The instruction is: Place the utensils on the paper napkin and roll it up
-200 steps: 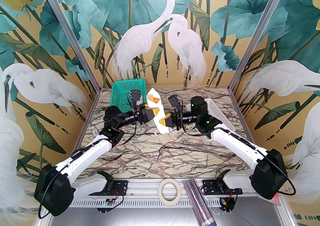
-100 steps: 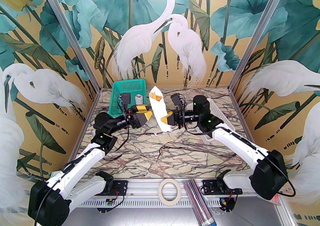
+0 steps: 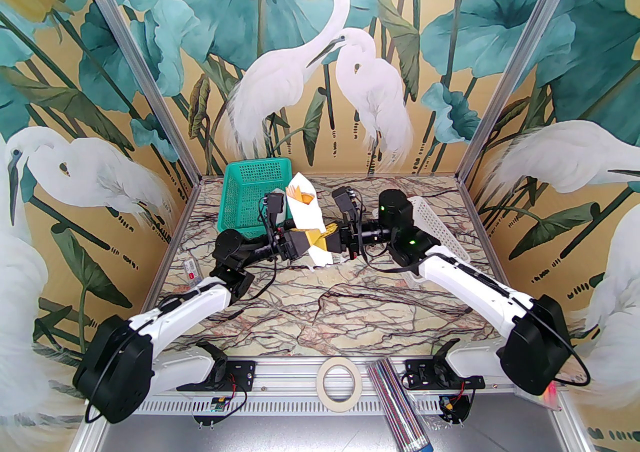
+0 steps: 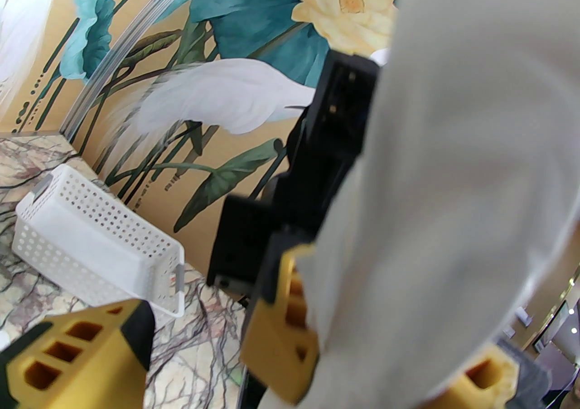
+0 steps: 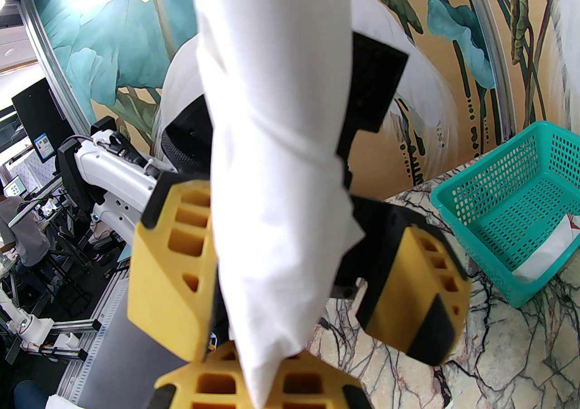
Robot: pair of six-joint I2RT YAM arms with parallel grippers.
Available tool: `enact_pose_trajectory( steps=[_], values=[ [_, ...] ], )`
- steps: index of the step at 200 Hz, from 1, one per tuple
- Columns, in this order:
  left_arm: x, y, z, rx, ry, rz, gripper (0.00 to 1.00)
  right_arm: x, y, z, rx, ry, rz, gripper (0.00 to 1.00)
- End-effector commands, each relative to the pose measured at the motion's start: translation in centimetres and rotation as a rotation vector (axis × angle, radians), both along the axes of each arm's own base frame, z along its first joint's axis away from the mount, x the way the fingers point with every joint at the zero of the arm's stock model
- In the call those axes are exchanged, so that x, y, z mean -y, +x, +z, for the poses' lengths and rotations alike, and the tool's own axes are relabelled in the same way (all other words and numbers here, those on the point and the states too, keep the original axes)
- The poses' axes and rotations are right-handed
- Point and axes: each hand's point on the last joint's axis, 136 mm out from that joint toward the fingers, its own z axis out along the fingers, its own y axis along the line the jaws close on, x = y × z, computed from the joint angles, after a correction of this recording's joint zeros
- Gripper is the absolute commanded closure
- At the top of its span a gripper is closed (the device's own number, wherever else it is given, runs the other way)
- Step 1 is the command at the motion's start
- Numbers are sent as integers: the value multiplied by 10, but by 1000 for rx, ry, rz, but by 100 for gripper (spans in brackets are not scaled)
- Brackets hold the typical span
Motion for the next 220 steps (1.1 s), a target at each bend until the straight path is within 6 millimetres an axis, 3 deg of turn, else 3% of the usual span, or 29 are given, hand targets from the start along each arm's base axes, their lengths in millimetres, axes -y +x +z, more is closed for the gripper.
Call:
enact_pose_trajectory(
  steps=[1, 101, 186, 220],
  values=[
    [2, -7, 31, 78, -78, -28, 19, -4, 1, 10, 28, 22, 5, 100],
    [4, -25, 54, 119, -114, -123, 45, 5, 15, 4, 10, 9, -87, 100],
    [-1, -36, 62, 157, -103, -128, 55, 28, 31, 4, -4, 20, -167, 100],
    [0, -38, 64, 164, -103, -138, 60, 28, 31, 1, -11, 8, -165, 100]
  ],
)
